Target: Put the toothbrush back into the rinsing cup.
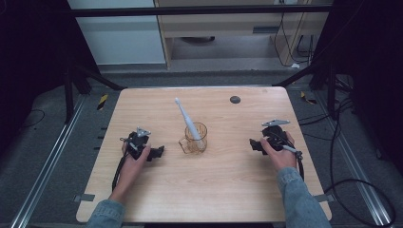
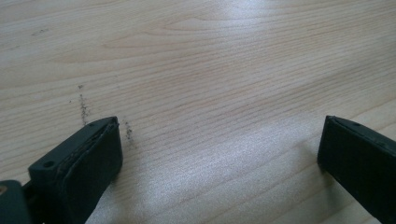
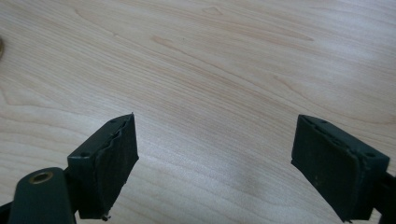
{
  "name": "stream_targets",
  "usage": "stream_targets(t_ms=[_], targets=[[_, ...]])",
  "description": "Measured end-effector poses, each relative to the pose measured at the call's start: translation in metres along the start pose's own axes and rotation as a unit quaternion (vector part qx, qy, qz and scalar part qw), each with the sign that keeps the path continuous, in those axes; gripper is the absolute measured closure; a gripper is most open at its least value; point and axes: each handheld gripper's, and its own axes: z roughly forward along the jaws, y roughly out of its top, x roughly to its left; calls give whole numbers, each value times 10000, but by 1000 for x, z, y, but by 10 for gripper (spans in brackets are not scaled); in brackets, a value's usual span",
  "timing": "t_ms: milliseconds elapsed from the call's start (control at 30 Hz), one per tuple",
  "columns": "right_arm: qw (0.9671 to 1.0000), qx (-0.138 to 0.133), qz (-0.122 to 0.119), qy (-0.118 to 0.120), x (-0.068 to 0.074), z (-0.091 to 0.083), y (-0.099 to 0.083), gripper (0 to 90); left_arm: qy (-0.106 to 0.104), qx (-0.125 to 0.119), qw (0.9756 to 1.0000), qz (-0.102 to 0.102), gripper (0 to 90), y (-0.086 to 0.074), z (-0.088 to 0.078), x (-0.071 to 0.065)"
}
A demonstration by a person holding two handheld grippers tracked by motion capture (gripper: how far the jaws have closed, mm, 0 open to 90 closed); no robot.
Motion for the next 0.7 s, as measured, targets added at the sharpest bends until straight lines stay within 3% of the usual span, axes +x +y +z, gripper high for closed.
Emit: stream_targets(t_ms=[200,400,700], targets=[[9999,83,86,27,-3,14,-3,144,0,1,10000,0,0,0,0,0],[9990,41,430,132,-6,25,1,124,1,1,10000,1,0,0,0,0],[9983,136,552,-98,-8,41,-1,70,0,0,10000,-1,0,0,0,0]])
